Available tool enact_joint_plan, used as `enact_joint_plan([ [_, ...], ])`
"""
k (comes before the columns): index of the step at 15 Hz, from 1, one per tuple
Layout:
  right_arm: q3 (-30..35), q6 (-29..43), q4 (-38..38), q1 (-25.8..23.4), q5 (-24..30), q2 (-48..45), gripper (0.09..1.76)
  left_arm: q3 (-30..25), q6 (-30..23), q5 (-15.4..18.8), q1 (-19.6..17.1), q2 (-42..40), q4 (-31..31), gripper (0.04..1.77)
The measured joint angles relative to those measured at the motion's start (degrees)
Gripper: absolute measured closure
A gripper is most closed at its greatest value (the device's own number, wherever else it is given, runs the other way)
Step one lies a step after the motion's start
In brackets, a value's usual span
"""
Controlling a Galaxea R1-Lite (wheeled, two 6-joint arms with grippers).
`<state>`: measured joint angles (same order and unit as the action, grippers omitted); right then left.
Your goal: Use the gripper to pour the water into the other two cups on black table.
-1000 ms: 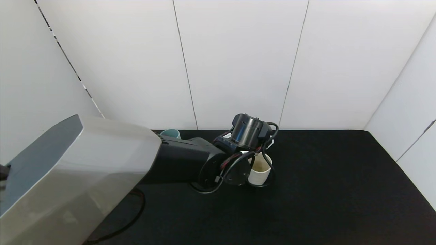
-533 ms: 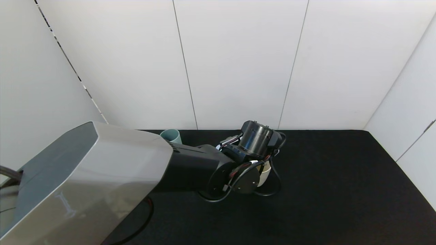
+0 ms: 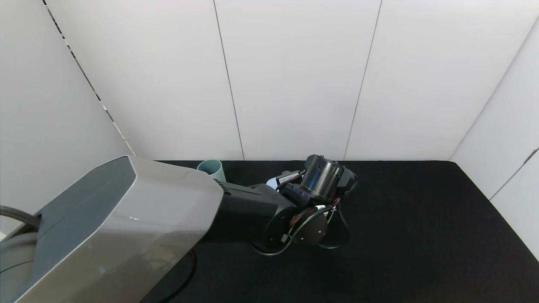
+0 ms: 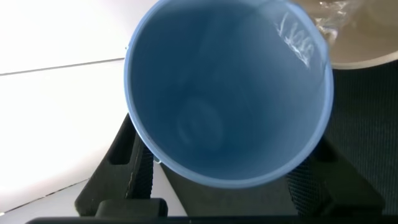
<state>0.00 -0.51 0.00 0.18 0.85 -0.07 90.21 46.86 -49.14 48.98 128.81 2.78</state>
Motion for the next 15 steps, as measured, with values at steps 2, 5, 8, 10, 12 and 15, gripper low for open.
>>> enact_joint_plan([
  [2,0.0,0.0,0.0,0.0,0.0,0.0,0.14,0.5,1.3,-1.4,0.4,0.3,0.0,0.62],
  [5,0.0,0.0,0.0,0.0,0.0,0.0,0.14,1.8,3.7,-3.0,0.8,0.8,0.0,0.62],
  [8,0.0,0.0,0.0,0.0,0.0,0.0,0.14,2.5,6.1,-4.8,1.1,0.9,0.0,0.62],
  [10,0.0,0.0,0.0,0.0,0.0,0.0,0.14,2.8,7.2,-5.4,1.3,0.9,0.0,0.62],
  [12,0.0,0.0,0.0,0.0,0.0,0.0,0.14,2.9,7.7,-6.3,1.6,0.9,0.0,0.62],
  [15,0.0,0.0,0.0,0.0,0.0,0.0,0.14,2.9,7.8,-6.6,1.6,0.7,0.2,0.62],
])
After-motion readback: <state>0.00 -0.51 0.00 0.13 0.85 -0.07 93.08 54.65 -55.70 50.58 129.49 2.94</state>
